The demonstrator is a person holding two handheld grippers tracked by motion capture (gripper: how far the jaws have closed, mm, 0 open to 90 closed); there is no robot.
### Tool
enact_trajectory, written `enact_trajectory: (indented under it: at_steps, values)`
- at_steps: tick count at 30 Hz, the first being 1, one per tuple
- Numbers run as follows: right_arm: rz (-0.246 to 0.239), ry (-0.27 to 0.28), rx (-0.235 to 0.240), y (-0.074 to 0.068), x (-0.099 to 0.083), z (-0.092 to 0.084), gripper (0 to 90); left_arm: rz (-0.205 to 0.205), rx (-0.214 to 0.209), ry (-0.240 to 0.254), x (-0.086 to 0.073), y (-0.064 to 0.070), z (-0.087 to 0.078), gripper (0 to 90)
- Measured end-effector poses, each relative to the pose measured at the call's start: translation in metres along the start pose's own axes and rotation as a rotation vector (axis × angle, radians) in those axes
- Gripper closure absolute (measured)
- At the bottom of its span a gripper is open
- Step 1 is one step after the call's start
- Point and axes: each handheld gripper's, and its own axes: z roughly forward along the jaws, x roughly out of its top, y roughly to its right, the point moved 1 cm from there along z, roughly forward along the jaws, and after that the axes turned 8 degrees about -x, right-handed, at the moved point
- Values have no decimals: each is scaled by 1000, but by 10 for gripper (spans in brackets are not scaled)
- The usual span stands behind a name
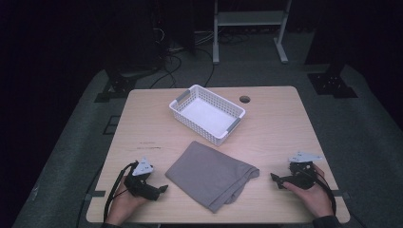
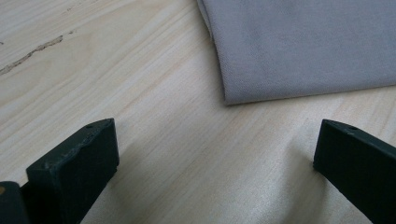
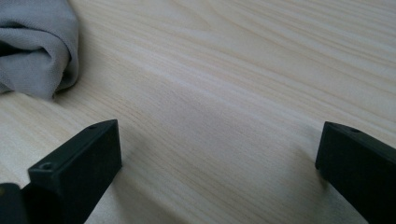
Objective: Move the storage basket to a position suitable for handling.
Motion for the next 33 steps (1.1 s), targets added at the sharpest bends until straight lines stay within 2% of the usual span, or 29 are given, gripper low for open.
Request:
enact_trajectory:
  at_steps: [5, 9, 12, 14, 15, 23, 33]
  values:
    - [2, 0, -2, 1, 0, 0, 5, 0, 0, 2, 0, 0, 0, 0]
    - [11, 26, -9, 3, 1, -2, 161, 0, 0, 2, 0, 0, 0, 0]
    - [11, 31, -9, 3, 2, -3, 242, 0, 0, -1, 0, 0, 0, 0]
    - [-7, 35, -33, 1, 4, -4, 284, 0, 0, 0, 0, 0, 0, 0]
    - [-13, 31, -31, 0, 5, -5, 299, 0, 0, 2, 0, 0, 0, 0]
    - [-8, 32, 5, -2, 11, -7, 324, 0, 0, 0, 0, 0, 0, 0]
    - [-16, 37, 28, -5, 24, -6, 328, 0, 0, 0, 0, 0, 0, 0]
